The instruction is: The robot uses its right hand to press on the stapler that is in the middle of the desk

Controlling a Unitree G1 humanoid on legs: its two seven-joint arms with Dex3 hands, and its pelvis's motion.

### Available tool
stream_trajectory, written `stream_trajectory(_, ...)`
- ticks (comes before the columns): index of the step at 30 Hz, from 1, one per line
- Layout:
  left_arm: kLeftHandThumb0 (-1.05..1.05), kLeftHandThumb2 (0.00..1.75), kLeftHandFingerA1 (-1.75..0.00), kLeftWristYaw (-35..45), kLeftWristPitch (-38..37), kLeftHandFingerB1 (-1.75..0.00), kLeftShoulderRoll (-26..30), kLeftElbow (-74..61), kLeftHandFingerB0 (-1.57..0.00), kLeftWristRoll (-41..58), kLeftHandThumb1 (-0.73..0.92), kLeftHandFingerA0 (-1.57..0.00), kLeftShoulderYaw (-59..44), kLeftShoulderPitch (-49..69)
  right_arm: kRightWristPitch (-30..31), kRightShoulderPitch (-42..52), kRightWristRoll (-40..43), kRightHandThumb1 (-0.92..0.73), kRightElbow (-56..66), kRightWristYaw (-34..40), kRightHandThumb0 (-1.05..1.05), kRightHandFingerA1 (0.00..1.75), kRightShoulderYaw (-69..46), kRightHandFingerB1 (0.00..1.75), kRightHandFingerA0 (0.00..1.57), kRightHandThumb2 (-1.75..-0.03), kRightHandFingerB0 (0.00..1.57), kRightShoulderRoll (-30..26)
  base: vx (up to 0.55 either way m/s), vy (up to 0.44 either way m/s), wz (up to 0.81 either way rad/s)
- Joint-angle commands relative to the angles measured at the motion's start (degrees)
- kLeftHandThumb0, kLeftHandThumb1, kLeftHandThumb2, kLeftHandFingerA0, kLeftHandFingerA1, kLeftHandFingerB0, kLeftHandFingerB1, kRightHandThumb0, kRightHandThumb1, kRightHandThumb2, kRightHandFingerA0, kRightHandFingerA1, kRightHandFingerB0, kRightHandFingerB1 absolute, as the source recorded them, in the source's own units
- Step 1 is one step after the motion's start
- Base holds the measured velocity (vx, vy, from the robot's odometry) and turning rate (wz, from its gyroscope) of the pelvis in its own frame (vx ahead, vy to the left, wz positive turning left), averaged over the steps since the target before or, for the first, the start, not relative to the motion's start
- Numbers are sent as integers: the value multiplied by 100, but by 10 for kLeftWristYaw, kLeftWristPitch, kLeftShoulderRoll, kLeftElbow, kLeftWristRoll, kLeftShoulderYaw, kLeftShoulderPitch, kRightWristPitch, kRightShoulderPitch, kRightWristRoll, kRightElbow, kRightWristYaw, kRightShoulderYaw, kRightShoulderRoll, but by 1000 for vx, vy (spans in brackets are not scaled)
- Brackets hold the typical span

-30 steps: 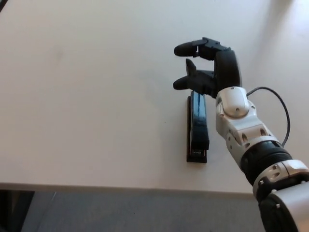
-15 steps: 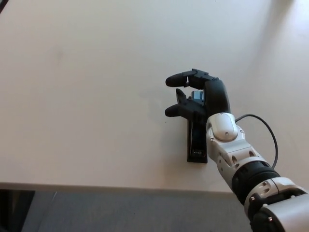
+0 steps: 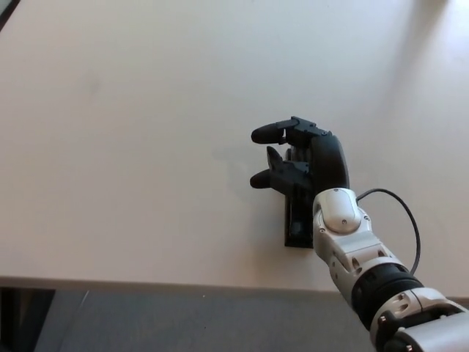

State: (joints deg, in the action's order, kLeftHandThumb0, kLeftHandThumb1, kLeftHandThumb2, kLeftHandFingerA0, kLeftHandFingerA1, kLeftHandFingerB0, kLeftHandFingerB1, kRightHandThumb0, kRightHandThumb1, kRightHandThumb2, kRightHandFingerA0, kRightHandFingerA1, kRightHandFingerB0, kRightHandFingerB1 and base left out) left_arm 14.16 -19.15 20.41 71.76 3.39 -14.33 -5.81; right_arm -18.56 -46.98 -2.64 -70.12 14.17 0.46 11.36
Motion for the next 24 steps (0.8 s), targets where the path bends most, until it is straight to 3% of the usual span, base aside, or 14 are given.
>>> stream_trajectory(1, -72, 72, -26, 16, -29, -21, -8, -1, -10, 2, 90, -8, 1, 85, 2, 152, -15, -70, -28, 2, -9, 74, 8, 105, 123, -71, 78, 7, 0, 0, 0)
stream_trajectory(4, -69, 73, -27, 11, -45, -22, -10, -4, -9, -8, 92, -9, 10, 118, -8, 191, 1, -73, -30, -21, -7, 73, -4, 113, 123, -69, 74, 12, 0, 0, 0)
stream_trajectory(5, -75, 109, -38, 4, -52, -32, -10, -6, -14, -15, 80, 0, 16, 131, -9, 208, 7, -71, -31, -25, -7, 73, -10, 115, 126, -68, 76, 15, 0, 0, 0)
stream_trajectory(6, -69, 74, -31, -6, -55, -25, -9, -7, -11, -20, 92, -12, 20, 140, -13, 219, 3, -71, -33, -22, -7, 73, -6, 117, 125, -69, 75, 15, 0, 0, 0)
stream_trajectory(11, -73, 71, -30, 26, -64, -25, -11, 6, -8, -5, 92, -11, 12, 157, -17, 258, -2, -74, -41, -18, -7, 71, -3, 111, 124, -70, 76, 15, 0, 0, 0)
stream_trajectory(12, -76, 110, -43, 25, -74, -38, -4, 6, -7, -20, 78, -9, 25, 163, -19, 264, -3, -74, -43, -19, -8, 72, -2, 112, 124, -70, 75, 15, 0, 0, 0)
stream_trajectory(13, -79, 81, -30, 27, -77, -26, -4, 7, -8, -19, 81, -10, 25, 167, -22, 270, -8, -74, -45, -17, -9, 72, 2, 114, 123, -70, 74, 14, 0, 0, 0)
stream_trajectory(14, -83, 108, -33, 30, -72, -27, -8, 9, -8, -8, 77, -8, 16, 168, -24, 273, -9, -73, -46, -18, -10, 71, 3, 117, 124, -70, 74, 13, 0, 0, 0)
stream_trajectory(17, -83, 108, -33, 34, -67, -27, -12, 9, -8, 3, 77, -8, 7, 168, -28, 276, -8, -73, -47, -20, -10, 71, 3, 117, 124, -70, 74, 14, 0, 0, 0)
stream_trajectory(18, -67, 125, -19, -69, -128, -11, 45, -7, 0, -184, 92, 0, 165, 177, -30, 280, -13, -74, -46, -15, -10, 69, 8, 115, 124, -69, 74, 14, 0, 0, 0)
stream_trajectory(19, -37, 105, -47, 36, -56, -45, -17, 5, 0, 30, 48, 0, -12, 166, -33, 285, -13, -73, -47, -16, -9, 68, 8, 114, 123, -69, 74, 15, 0, 0, 0)
stream_trajectory(20, -72, 108, -45, 28, -73, -40, -12, 9, -3, 9, 74, -10, 8, 170, -35, 287, -14, -73, -47, -16, -9, 69, 8, 115, 123, -70, 74, 15, 0, 0, 0)
stream_trajectory(23, -73, 72, -30, 25, -80, -27, -6, 4, -10, -9, 92, -12, 23, 173, -37, 289, -14, -74, -48, -15, -9, 70, 9, 113, 124, -69, 74, 16, 0, 0, 0)
stream_trajectory(24, -76, 110, -45, 15, -79, -39, -3, 7, -5, -17, 77, -10, 29, 169, -38, 289, -12, -73, -48, -15, -9, 71, 8, 113, 124, -70, 75, 17, 0, 0, 0)
